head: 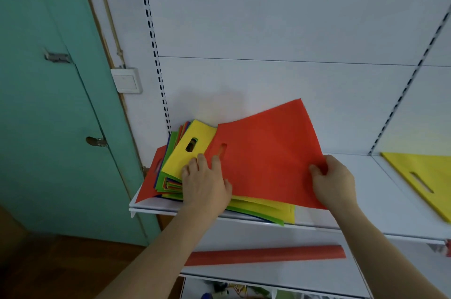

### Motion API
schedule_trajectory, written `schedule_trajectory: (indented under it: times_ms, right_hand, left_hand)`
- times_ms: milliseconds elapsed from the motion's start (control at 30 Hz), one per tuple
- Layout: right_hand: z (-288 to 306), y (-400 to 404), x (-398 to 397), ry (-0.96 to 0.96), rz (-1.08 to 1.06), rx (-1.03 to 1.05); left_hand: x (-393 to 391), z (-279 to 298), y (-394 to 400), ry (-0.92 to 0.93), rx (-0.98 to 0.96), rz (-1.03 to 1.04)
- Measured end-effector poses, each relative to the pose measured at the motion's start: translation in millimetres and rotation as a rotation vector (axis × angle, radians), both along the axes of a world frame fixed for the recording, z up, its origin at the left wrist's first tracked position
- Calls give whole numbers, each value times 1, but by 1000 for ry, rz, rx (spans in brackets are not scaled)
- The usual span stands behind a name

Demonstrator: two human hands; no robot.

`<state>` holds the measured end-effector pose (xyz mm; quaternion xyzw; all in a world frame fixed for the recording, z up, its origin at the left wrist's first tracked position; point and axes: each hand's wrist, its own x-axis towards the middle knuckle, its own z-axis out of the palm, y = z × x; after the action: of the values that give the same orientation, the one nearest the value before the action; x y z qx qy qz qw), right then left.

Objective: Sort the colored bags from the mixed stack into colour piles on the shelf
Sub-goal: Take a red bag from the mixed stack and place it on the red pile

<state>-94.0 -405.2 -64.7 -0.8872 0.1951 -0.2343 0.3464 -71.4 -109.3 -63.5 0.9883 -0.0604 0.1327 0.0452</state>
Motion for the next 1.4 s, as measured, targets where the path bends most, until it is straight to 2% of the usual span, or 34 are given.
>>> schedule_trajectory:
  times_ms: [200, 233, 333, 367, 400, 467, 667, 767, 867, 1033, 1167, 1233, 1400]
  right_hand:
    - [16, -14, -21, -345, 93, 230]
    - [18, -17, -24, -382, 99, 249]
    - [23, -25, -27, -439, 100, 270]
    - [21, -27, -26, -442, 104, 261]
    - [18, -29, -25, -438, 110, 247]
    - [9, -31, -22, -401, 115, 231]
    - [-12, -26, -17, -240, 132, 167]
    - [-5, -31, -27, -310, 47, 129]
    - [9, -37, -46, -438, -87, 210]
    - [14, -57, -94, -552, -309, 208]
    - [1, -84, -153, -494, -424, -14]
    - [-4, -101, -183, -459, -439, -127]
    - [-12, -155, -274, -392, -596, -215]
  left_hand:
    - [26, 22, -5, -19, -282, 74]
    - [32, 27, -6, -4, -417, 53]
    - [43, 45, -15, 65, -1061, -58]
    - [45, 49, -18, 30, -1193, -65]
    - [45, 51, -20, -24, -1243, -68]
    - [44, 48, -23, -93, -1230, -94]
    - [40, 27, -24, -69, -1093, -103]
    - [43, 34, -29, -128, -1044, -127]
    - [47, 42, -42, -153, -1060, -189]
    - [36, 40, -87, -148, -1212, -296]
    - [13, 28, -141, -68, -1268, -391]
    - [-1, 24, -169, -66, -1235, -483]
    - [-52, 21, -268, -29, -1106, -678]
